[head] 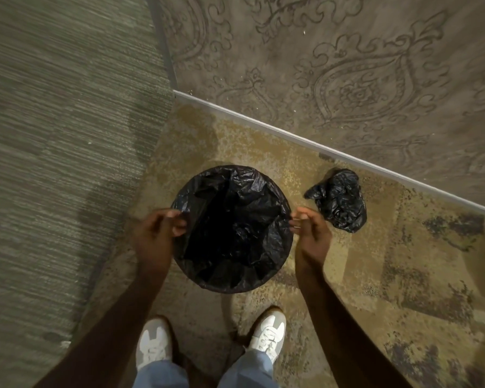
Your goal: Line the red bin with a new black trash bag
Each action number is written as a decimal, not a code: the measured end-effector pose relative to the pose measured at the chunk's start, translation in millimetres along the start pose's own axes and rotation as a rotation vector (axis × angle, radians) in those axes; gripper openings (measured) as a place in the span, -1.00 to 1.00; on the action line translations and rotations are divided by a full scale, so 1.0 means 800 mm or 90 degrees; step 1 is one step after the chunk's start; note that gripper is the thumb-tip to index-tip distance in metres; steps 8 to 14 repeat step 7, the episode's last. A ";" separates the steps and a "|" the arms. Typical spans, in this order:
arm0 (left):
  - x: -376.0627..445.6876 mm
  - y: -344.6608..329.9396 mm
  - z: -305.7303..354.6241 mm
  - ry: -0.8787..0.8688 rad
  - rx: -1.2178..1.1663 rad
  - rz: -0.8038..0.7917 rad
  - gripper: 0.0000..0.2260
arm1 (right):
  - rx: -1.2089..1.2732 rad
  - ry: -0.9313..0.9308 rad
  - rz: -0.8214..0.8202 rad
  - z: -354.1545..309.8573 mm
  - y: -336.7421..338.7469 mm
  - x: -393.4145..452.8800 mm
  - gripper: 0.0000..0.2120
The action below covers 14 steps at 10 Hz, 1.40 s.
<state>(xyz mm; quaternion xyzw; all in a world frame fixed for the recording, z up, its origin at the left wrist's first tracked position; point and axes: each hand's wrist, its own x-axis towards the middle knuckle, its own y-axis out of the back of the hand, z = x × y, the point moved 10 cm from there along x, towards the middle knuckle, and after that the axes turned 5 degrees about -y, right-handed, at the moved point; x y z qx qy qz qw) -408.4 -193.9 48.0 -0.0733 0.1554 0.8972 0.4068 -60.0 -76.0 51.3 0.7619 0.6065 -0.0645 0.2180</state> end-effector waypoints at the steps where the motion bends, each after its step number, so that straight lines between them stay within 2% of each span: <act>1: -0.007 -0.090 0.008 0.070 -0.057 -0.189 -0.80 | -0.099 -0.132 -0.246 0.023 -0.100 -0.018 -0.79; 2: -0.008 -0.130 -0.024 0.212 -0.043 -0.252 -0.62 | -0.279 -0.266 -0.401 0.071 -0.162 -0.030 -0.55; 3: 0.011 -0.115 -0.058 0.245 -0.002 -0.189 -0.59 | -0.351 -0.262 -0.310 0.078 -0.154 0.009 -0.46; 4: 0.020 -0.103 -0.079 0.236 0.005 -0.157 -0.60 | -0.352 -0.280 -0.235 0.086 -0.136 0.035 -0.43; 5: 0.016 -0.108 -0.081 0.187 0.047 -0.204 -0.57 | -0.359 -0.264 -0.254 0.090 -0.140 0.027 -0.44; 6: 0.009 -0.121 -0.054 0.034 0.161 -0.254 -0.50 | -0.376 -0.179 -0.258 0.078 -0.142 0.010 -0.57; 7: 0.003 -0.124 -0.005 -0.205 0.351 -0.216 -0.48 | -0.477 -0.032 -0.220 0.046 -0.136 -0.014 -0.57; 14: 0.003 -0.124 -0.005 -0.205 0.351 -0.216 -0.48 | -0.477 -0.032 -0.220 0.046 -0.136 -0.014 -0.57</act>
